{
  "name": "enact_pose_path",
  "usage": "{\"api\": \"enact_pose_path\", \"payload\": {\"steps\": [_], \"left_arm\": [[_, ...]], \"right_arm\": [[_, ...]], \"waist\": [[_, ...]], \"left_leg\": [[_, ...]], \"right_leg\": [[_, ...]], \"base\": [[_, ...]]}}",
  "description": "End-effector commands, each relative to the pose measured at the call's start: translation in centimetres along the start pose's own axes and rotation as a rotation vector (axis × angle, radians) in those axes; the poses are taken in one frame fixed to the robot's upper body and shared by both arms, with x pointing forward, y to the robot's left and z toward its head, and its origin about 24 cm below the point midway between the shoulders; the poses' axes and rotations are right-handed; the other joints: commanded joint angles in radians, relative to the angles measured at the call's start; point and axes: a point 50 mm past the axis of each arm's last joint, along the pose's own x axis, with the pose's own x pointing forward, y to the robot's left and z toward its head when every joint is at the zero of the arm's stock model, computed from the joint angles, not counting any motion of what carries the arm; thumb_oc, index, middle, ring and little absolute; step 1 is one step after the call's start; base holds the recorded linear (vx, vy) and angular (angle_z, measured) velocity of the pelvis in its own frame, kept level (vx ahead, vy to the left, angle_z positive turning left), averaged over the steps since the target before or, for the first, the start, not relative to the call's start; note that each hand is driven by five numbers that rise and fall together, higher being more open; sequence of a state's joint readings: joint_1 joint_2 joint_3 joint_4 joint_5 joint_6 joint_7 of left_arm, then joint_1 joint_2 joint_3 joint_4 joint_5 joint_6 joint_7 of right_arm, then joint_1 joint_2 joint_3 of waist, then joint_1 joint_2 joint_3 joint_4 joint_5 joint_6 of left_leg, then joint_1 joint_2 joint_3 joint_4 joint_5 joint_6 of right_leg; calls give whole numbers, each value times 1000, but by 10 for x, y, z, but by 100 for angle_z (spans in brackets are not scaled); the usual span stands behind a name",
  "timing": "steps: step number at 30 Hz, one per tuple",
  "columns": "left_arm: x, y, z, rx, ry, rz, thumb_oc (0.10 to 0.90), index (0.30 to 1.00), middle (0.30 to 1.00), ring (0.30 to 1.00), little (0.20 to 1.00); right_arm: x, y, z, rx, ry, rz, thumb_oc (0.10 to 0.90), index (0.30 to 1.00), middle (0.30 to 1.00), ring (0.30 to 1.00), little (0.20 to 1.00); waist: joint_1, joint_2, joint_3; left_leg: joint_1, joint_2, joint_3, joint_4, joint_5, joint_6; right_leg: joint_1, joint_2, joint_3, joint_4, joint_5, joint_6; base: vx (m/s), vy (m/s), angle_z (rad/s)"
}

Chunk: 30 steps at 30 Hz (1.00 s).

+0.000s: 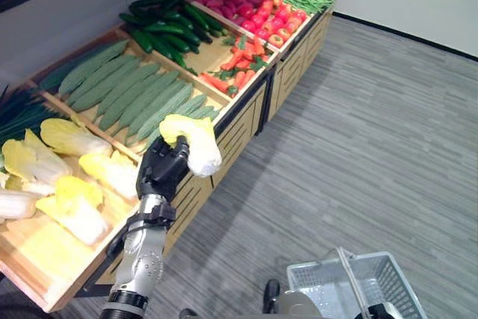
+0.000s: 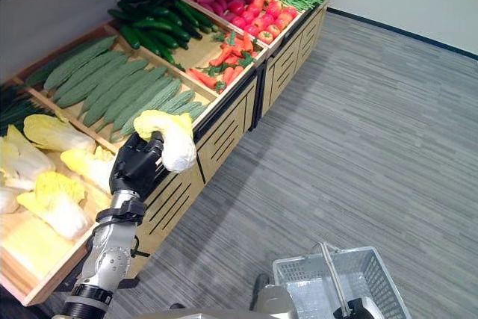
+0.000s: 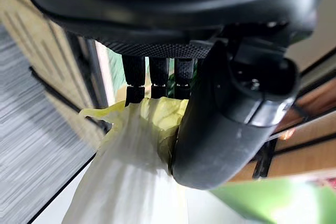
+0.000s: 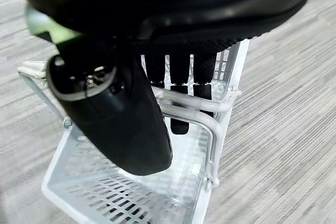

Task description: Get the vegetables into the basket

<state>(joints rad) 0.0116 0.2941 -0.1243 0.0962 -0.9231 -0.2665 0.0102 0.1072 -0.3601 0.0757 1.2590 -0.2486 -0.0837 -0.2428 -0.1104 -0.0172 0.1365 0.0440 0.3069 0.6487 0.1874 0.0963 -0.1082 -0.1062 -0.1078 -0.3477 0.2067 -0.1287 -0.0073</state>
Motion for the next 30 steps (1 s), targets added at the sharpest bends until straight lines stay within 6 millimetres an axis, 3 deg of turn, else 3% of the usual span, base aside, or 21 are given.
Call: {"api": "enact_pose_path", "payload": {"steps": [1,2,3,4,5,6,7,8,11,12,14,17,20,22,27,28,30], "left_arm": [[18,-55,48,-24,-261,-281,400,300,300,300,300],[17,-55,47,-13,-263,-276,400,300,300,300,300],[17,-55,47,-13,-263,-276,400,300,300,300,300],[17,-57,47,-11,-273,-282,400,300,300,300,300],[17,-57,47,-11,-273,-282,400,300,300,300,300],[16,-59,49,-8,-284,-288,400,300,300,300,300],[16,-58,50,-7,-286,-290,400,300,300,300,300],[16,-60,50,-21,-279,-309,400,300,300,300,300],[16,-61,49,-24,-275,-319,400,300,300,300,300],[17,-65,48,-22,-269,-344,400,300,300,300,300],[16,-63,47,-22,-259,-346,400,300,300,300,300],[16,-61,47,-9,-250,-350,400,300,300,300,300],[13,-52,43,10,-221,-322,400,300,300,300,300],[8,-46,42,46,-194,-324,400,300,300,300,300],[7,-48,41,112,-166,-354,400,300,300,300,300],[9,-52,43,207,-144,-406,400,300,300,300,300],[11,-56,44,291,-128,-452,400,300,300,300,300]], "right_arm": [[11,-52,14,8,-31,-174,400,300,300,300,300],[11,-54,16,10,-38,-183,400,300,300,300,300],[11,-54,16,10,-38,-183,400,300,300,300,300],[12,-57,17,-16,-48,-187,400,300,300,300,300],[12,-57,17,-16,-48,-187,400,300,300,300,300],[13,-61,20,-32,-56,-195,400,300,300,300,300],[13,-62,23,-38,-67,-197,400,300,300,300,300],[13,-62,27,-59,-92,-191,400,300,300,300,300],[13,-59,29,-60,-105,-181,400,300,300,300,300],[13,-58,29,-60,-102,-176,400,300,300,300,300],[12,-52,33,-56,-125,-160,400,300,300,300,300],[13,-50,44,-52,-159,-158,400,300,300,300,300],[14,-55,53,9,-161,-187,400,300,300,300,300],[16,-66,45,43,-109,-218,400,300,300,300,300],[17,-90,41,55,-86,-283,400,300,300,300,300],[16,-118,54,80,-135,-358,400,300,300,300,300],[13,-134,84,102,-262,-409,400,300,300,300,300]], "waist": [[24,-28,46],[53,-36,47],[51,-37,44],[75,-37,42],[74,-37,39],[95,-25,42],[101,-21,43],[102,-15,29],[101,-19,21],[101,-32,3],[98,-44,-12],[107,-55,-20],[125,-62,-28],[132,-62,-39],[123,-58,-55],[117,-53,-65],[106,-50,-69]], "left_leg": [[-108,-43,-260,42,28,-58],[-139,-117,-428,-24,-24,-25],[-142,-119,-429,-27,-21,-23],[-186,-138,-600,-124,4,-19],[-189,-138,-601,-126,6,-19],[-216,-159,-720,-185,42,-27],[-217,-167,-747,-195,47,-30],[-196,-182,-724,-191,26,-20],[-187,-190,-707,-190,20,-15],[-171,-216,-686,-177,-10,11],[-159,-232,-646,-163,-38,28],[-143,-243,-596,-152,-63,45],[-106,-247,-520,-178,-79,57],[-62,-244,-477,-207,-78,56],[-27,-238,-472,-239,-68,48],[-12,-232,-466,-265,-55,38],[-14,-224,-462,-275,-45,30]], "right_leg": [[135,11,51,-199,100,69],[130,8,111,-201,107,79],[127,6,109,-201,108,80],[123,13,180,-208,111,94],[120,12,179,-209,113,94],[126,23,230,-207,108,98],[129,26,247,-204,103,101],[138,17,287,-185,84,110],[142,6,291,-182,83,116],[147,-19,313,-175,82,132],[143,-43,329,-173,89,150],[117,-64,363,-171,114,173],[87,-87,337,-181,169,200],[87,-95,283,-200,215,206],[112,-87,272,-239,213,203],[127,-80,266,-275,219,201],[126,-73,268,-288,220,199]], "base": [[-1,-1,-84],[-9,-8,-102],[197,48,-153],[136,47,-112],[258,96,-101],[160,83,-68],[319,259,-156],[254,293,-159],[135,167,-71],[183,219,-41],[170,256,-32],[50,165,-65],[65,148,-83],[138,57,-71],[63,-11,-7],[19,-54,-3],[-10,-66,-5]]}}
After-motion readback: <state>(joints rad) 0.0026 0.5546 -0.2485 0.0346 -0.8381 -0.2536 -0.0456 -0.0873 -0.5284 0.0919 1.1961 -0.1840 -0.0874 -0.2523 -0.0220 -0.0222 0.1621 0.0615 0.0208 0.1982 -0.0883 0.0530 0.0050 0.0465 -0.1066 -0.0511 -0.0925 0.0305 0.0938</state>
